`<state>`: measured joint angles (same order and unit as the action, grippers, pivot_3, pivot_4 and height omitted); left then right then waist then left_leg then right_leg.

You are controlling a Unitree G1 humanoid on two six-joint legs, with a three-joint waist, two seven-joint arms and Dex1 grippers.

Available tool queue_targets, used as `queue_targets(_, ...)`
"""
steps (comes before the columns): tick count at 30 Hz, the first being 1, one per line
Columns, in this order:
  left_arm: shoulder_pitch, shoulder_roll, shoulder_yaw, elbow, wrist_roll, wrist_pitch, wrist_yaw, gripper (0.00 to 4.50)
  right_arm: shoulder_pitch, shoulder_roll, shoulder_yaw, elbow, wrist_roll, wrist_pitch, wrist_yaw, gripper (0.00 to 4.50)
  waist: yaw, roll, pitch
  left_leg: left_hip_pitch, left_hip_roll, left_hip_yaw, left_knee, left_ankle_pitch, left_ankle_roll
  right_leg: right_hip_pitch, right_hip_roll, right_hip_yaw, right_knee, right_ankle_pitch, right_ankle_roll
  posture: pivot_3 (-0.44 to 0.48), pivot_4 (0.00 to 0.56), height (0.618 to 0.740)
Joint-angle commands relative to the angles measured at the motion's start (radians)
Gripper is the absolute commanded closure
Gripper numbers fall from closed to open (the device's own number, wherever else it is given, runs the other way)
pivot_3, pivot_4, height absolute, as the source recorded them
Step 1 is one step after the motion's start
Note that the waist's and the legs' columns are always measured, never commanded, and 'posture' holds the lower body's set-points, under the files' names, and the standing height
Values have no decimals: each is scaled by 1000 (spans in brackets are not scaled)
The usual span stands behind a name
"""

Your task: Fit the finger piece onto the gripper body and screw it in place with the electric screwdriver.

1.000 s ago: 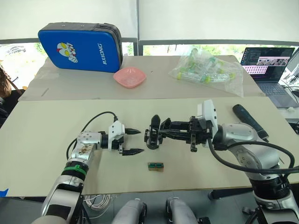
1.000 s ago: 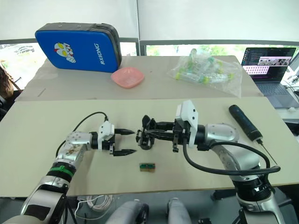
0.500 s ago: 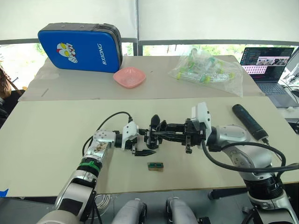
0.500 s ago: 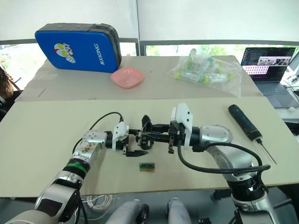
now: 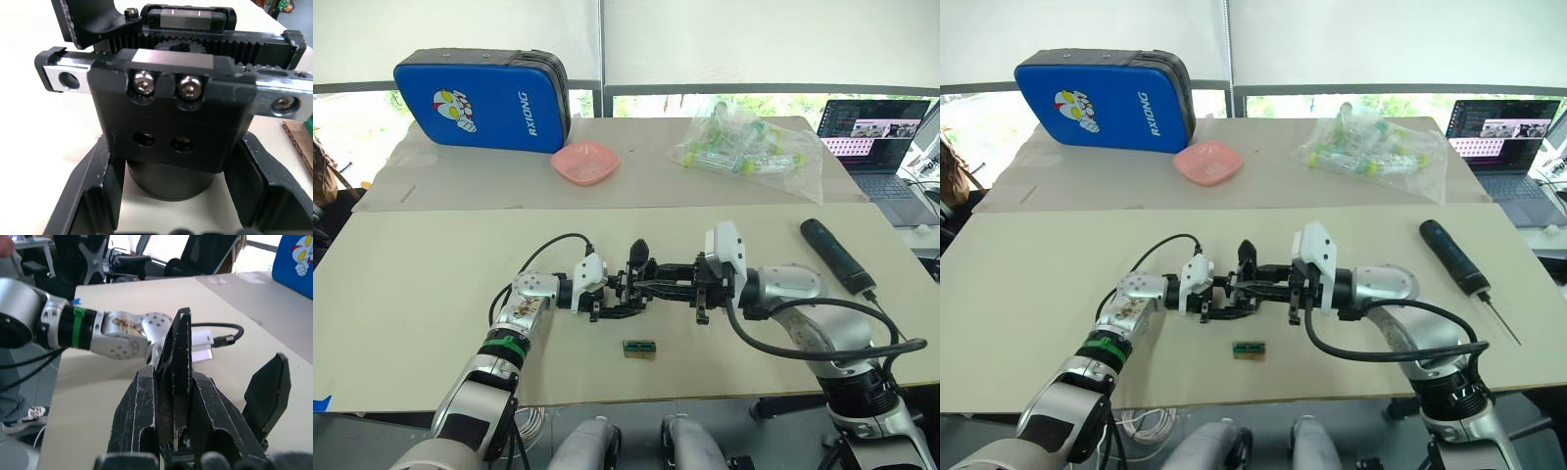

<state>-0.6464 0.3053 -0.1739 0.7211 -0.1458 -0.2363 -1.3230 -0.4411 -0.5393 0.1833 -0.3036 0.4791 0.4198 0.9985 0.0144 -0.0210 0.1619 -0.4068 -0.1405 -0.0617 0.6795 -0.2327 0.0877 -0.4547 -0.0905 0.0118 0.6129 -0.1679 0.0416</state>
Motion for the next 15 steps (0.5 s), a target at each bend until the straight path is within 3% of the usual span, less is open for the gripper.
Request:
queue_targets(1, 8, -8, -19, -7, 13, 6, -9, 2184, -34, 22, 6, 22, -25, -68, 23, 4093, 0, 0, 0, 0, 0, 0, 0, 0, 0, 0, 0, 0, 0, 0, 0, 0, 150, 740)
queue_targets(15, 14, 7, -26, -26, 34, 11, 18, 2184, -65, 74, 54, 121, -93, -85, 47, 4093, 0, 0, 0, 0, 0, 0, 0, 0, -1, 0, 0, 0, 0, 0, 0, 0, 150, 740)
